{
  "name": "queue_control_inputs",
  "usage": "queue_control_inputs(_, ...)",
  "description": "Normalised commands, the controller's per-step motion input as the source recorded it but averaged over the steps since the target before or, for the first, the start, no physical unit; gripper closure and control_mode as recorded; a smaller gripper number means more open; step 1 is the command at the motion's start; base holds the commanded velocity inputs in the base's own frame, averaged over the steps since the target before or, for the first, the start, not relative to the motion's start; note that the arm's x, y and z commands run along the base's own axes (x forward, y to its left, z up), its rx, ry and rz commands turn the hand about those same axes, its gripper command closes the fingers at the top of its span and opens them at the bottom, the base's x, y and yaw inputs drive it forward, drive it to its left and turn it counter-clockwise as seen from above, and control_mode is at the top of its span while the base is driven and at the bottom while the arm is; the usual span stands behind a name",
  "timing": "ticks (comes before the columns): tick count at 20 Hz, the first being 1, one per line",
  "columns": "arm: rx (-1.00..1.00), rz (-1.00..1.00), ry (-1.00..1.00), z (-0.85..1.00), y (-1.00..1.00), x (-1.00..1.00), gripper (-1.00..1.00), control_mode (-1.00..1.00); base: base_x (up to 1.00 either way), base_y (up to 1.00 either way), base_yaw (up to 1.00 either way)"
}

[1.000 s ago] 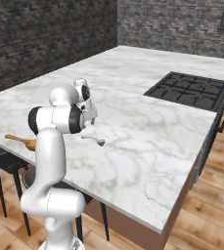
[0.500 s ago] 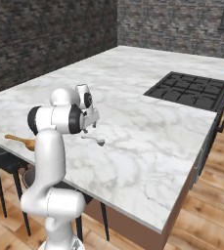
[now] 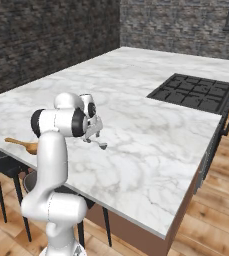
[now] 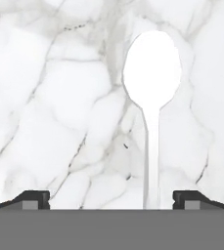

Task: Pick up the metallic utensils from the counter and place them in the open drawer. Make sure not to pick up any wooden utensils.

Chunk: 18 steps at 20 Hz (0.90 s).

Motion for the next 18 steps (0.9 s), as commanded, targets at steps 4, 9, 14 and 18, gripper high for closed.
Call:
queue_control_inputs(4,0.0,0.0,0.07,-0.19,-0.03,0.0,-1.0,-1.0,0.0,0.0,0.0)
queue_control_inputs(9,0.0,0.0,0.03,-0.21,-0.05,0.0,-1.0,-1.0,0.0,0.0,0.0)
queue_control_inputs(14,0.0,0.0,0.0,-0.36,-0.01,0.0,-1.0,-1.0,0.0,0.0,0.0)
queue_control_inputs(18,0.0,-0.02,-0.03,-0.22,-0.11,-0.33,-1.0,-1.0,0.0,0.0,0.0)
